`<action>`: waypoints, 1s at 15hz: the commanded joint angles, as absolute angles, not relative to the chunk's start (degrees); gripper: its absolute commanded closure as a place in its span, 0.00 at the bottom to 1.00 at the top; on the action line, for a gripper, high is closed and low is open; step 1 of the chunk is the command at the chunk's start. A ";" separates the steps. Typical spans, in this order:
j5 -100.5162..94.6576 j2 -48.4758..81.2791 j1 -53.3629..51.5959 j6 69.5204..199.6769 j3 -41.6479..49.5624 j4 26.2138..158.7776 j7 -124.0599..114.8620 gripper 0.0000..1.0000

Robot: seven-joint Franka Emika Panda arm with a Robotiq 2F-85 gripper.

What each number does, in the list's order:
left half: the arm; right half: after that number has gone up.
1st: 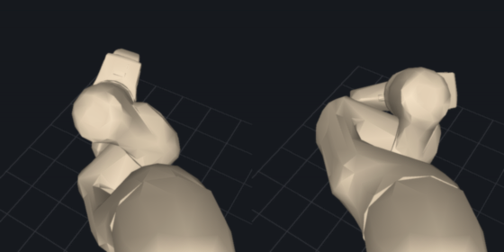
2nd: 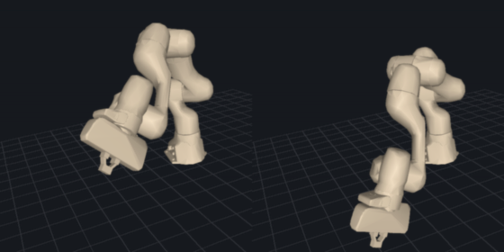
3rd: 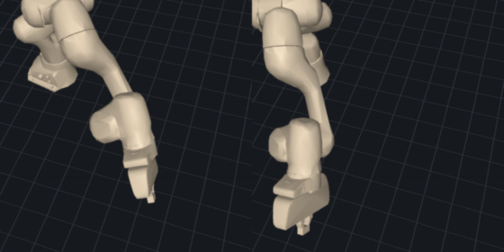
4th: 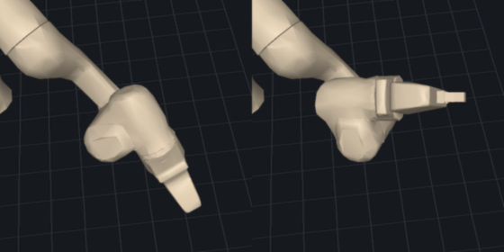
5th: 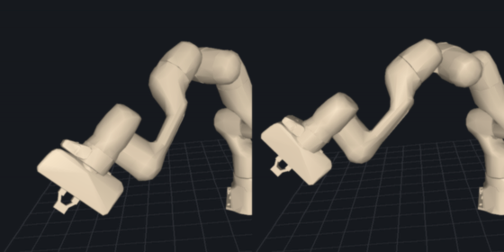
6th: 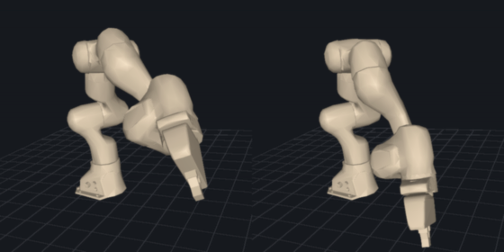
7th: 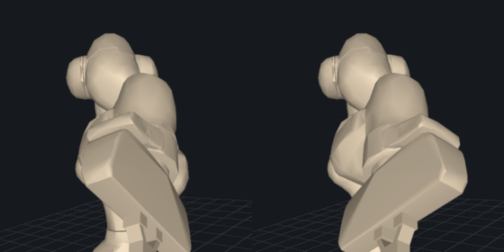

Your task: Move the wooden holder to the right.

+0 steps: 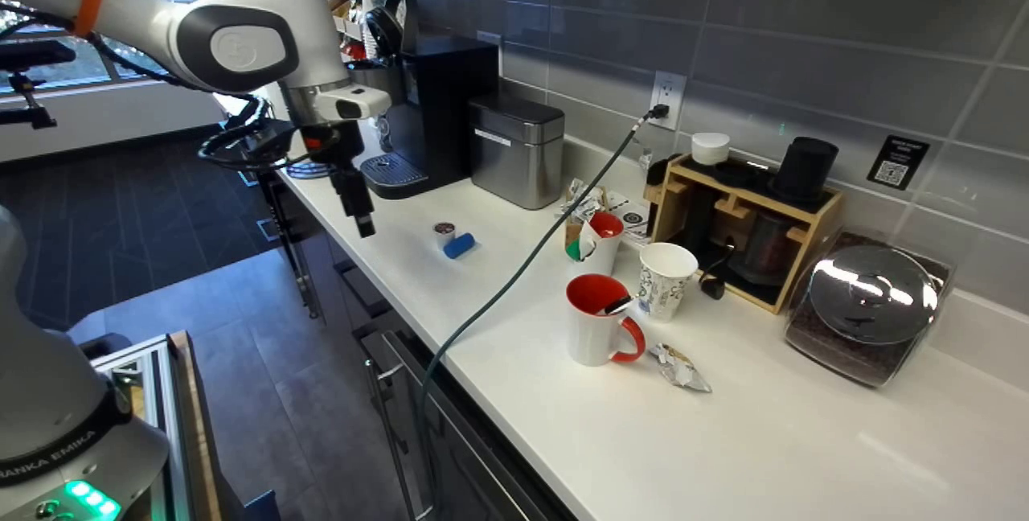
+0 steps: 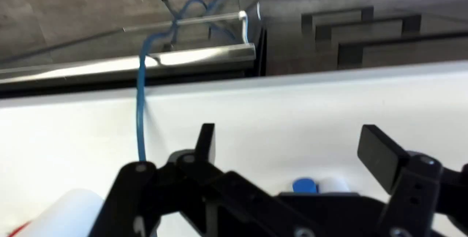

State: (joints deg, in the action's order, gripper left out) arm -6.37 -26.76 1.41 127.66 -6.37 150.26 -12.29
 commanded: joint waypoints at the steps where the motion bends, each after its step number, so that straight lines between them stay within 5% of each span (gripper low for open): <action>1: -4.67 -13.84 0.66 144.32 -5.46 142.21 -11.59 0.00; 5: -4.57 0.18 -1.28 157.70 -3.51 130.77 1.59 0.00; 14: -11.36 24.86 2.30 148.02 -2.24 99.62 29.09 0.00; 15: -9.13 19.94 1.35 150.95 -3.07 106.51 24.45 0.00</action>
